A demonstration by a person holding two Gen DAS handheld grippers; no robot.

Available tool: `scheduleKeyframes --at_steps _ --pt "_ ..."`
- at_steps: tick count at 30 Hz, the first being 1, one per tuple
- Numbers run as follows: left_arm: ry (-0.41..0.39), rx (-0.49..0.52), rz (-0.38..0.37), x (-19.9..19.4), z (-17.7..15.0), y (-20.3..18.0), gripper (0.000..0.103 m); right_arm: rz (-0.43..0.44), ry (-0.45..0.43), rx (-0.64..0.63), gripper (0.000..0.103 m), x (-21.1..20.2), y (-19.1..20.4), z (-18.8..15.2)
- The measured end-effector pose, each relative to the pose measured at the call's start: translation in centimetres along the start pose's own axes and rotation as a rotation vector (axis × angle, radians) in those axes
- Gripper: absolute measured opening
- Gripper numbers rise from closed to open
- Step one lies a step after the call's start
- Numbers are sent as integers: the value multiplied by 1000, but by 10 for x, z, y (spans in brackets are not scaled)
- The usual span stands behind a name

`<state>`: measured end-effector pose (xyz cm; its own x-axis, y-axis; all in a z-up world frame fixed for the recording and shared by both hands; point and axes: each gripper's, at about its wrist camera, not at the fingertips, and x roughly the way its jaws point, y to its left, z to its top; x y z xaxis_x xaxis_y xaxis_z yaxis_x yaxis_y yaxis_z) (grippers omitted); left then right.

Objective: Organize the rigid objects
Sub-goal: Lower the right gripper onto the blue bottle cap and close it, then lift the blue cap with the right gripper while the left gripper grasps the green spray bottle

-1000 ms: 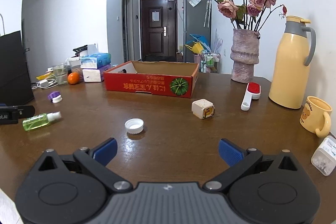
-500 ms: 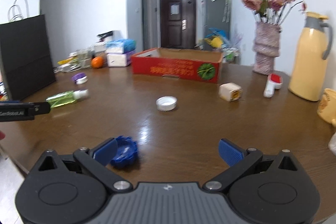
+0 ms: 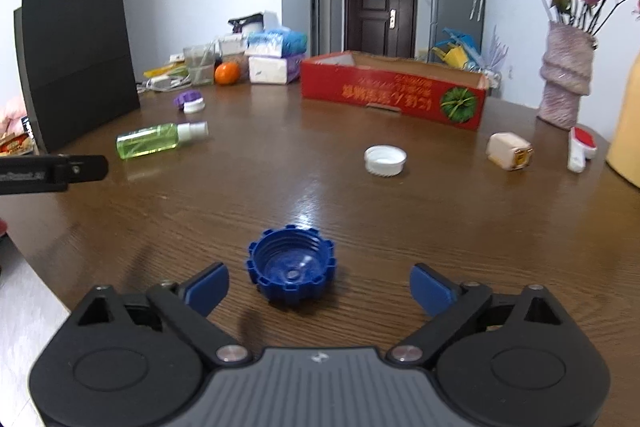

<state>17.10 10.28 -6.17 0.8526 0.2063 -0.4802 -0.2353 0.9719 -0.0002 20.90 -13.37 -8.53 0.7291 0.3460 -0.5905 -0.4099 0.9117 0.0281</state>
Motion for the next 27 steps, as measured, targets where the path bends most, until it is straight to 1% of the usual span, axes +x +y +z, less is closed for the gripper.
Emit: scheduleKeyframes --at_steps 3,5,6,7,9,17,22,27 --pt "10 -11 16 3 -1 7 103 21 22 20 85 14 2 1" --pt "13 -16 23 5 0 11 103 18 24 14 82 20 5 2" --pt "13 -18 25 5 0 12 103 14 21 5 75 22 7 3" --pt "15 -21 26 6 0 13 103 11 17 -7 66 23 9 4" --pt "21 -25 27 9 -1 15 103 24 10 -11 52 25 11 7" --pt "40 -33 33 20 0 22 103 11 -5 2 52 29 7 14" --pt "44 -20 58 30 6 27 103 -8 -31 22 52 29 -1 21" --pt "43 24 83 44 17 32 103 -37 -54 42 52 32 -11 31"
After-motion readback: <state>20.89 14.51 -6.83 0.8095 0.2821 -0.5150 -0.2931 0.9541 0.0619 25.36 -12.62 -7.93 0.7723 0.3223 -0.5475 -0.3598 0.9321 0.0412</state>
